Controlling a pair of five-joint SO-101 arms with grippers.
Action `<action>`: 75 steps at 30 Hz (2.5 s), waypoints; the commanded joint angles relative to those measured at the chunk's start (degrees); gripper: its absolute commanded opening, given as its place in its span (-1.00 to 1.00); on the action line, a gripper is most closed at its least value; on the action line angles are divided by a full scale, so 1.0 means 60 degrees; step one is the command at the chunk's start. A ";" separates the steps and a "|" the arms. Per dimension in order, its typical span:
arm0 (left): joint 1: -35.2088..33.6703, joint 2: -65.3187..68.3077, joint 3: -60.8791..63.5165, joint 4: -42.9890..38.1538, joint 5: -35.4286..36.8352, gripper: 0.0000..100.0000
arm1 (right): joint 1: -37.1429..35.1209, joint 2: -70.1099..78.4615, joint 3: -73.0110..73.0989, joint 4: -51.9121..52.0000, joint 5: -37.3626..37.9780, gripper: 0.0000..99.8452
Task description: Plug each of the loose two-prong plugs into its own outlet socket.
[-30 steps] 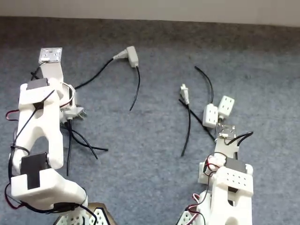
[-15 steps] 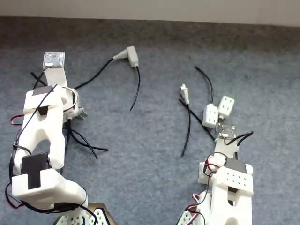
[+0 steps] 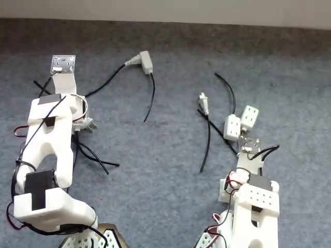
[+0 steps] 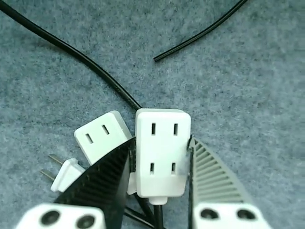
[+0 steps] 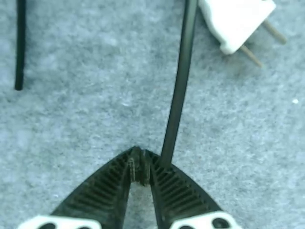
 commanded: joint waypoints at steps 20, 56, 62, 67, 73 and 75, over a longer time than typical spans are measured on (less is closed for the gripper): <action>0.7582 -0.0755 -0.3011 0.7648 -0.2154 -0.98 | -0.0051 -0.0037 0.0022 -0.0183 0.0088 -0.98; 0.3480 -0.0740 -0.5751 0.5729 0.0689 -0.50 | -0.0095 -0.0037 0.0022 -0.0183 0.0088 -0.98; 0.2615 -0.0198 -0.5487 0.5700 0.1128 -0.48 | -0.0110 -0.0037 0.0022 -0.0183 0.0103 -0.98; 0.3773 0.1106 -0.6147 0.5714 0.1656 -0.48 | -0.0110 -0.0037 0.0022 -0.0183 0.0103 -0.98; 0.5839 0.3172 -0.8476 0.5670 0.2271 -0.48 | -0.0110 -0.0037 0.0022 -0.0183 0.0103 -0.98; 0.6337 0.4066 -0.9619 0.5670 0.2784 -0.48 | -0.0110 -0.0037 0.0022 -0.0183 0.0103 -0.98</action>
